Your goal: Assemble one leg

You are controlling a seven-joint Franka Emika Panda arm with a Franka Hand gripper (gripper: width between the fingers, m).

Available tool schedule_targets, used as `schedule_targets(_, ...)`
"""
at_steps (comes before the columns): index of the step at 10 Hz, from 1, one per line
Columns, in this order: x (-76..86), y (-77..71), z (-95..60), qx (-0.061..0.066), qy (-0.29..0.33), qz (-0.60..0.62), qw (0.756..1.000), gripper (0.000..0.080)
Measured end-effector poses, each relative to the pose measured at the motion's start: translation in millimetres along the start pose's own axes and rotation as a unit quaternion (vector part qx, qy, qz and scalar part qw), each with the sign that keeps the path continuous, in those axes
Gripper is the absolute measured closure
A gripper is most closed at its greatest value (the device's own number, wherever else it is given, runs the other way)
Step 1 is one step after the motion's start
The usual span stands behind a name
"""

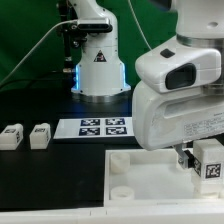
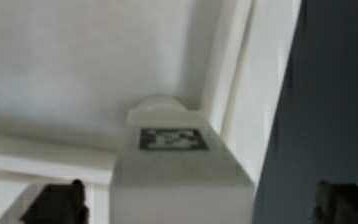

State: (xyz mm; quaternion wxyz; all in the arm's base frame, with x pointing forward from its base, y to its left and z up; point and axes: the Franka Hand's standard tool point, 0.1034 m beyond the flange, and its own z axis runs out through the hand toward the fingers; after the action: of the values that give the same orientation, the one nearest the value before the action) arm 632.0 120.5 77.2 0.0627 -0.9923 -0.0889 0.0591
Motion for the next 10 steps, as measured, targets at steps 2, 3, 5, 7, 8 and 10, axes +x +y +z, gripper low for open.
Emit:
schedule_targets(2,-0.3,0.2,-0.1,0.0,-0.001,0.0,1.0,0.0272)
schedule_targets(3,-0.3,0.2,-0.1,0.0,-0.001,0.0,1.0,0.0419)
schedule_targets(5,-0.6,3.3,0.1,-0.001,-0.001,0.009,1.0,0.05)
schedule_targets(7,-0.6,4.1,0.0,-0.001,-0.001,0.018,1.0,0.0501)
schedule_targets(8,-0.7,4.2,0.0,-0.001,-0.001,0.018,1.0,0.0501)
schedule_targets(10,-0.3,4.0,1.8,0.002,0.002,0.14,0.99,0.0502)
